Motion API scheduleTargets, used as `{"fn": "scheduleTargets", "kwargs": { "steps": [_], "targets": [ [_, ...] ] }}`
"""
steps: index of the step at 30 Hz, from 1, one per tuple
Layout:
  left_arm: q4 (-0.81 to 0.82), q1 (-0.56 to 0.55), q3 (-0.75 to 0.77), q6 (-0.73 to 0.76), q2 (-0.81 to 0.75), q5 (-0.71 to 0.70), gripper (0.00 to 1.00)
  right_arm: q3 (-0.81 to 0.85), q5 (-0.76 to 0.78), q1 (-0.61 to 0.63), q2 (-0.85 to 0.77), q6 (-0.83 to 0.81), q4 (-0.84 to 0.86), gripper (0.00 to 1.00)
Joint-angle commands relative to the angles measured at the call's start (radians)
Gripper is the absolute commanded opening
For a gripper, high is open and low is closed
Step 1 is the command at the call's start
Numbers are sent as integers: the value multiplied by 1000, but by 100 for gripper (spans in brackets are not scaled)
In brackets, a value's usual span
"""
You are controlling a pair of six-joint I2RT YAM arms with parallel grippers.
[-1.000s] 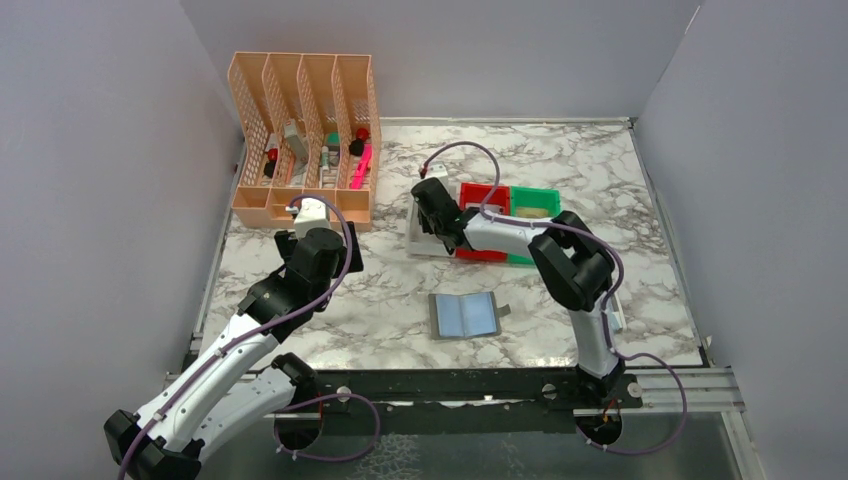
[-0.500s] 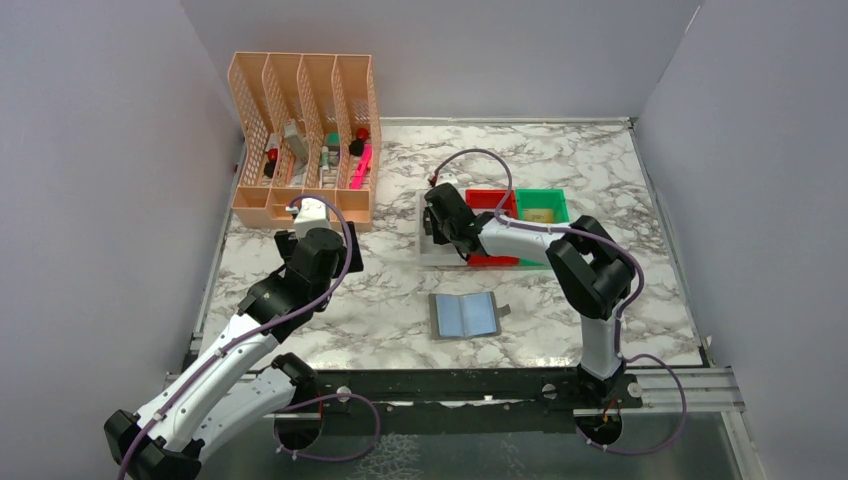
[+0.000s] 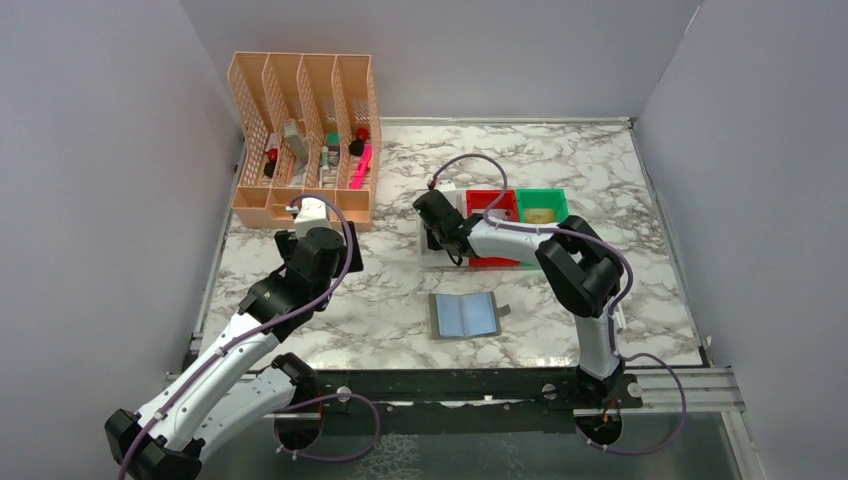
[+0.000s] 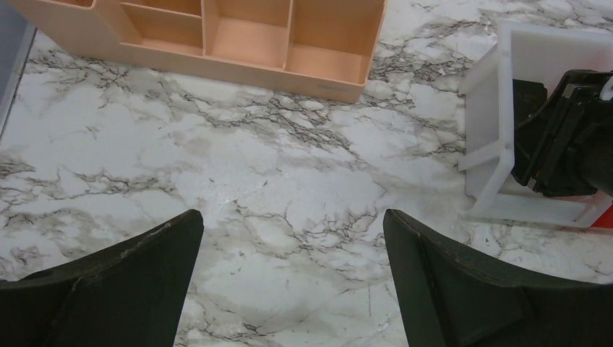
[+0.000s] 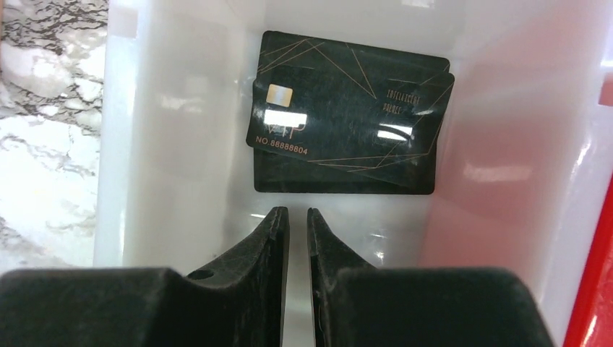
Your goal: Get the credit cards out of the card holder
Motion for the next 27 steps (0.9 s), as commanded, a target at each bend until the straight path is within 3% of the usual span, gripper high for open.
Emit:
{"fn": "scheduleTargets", "kwargs": {
  "steps": [1,15,20,27],
  "targets": [
    [3,9,-8,6,0,-10,99,59,115,14,60,26,-91,20],
    [2,11,-7,6,0,-6,99,126,179,14,152,27,-80,26],
    [3,11,-8,6,-3,-8,99,77,103,14,79,3,-35,27],
    [2,11,-6,6,3,-3,99,32,0,14,-148,-66,0,32]
  ]
}}
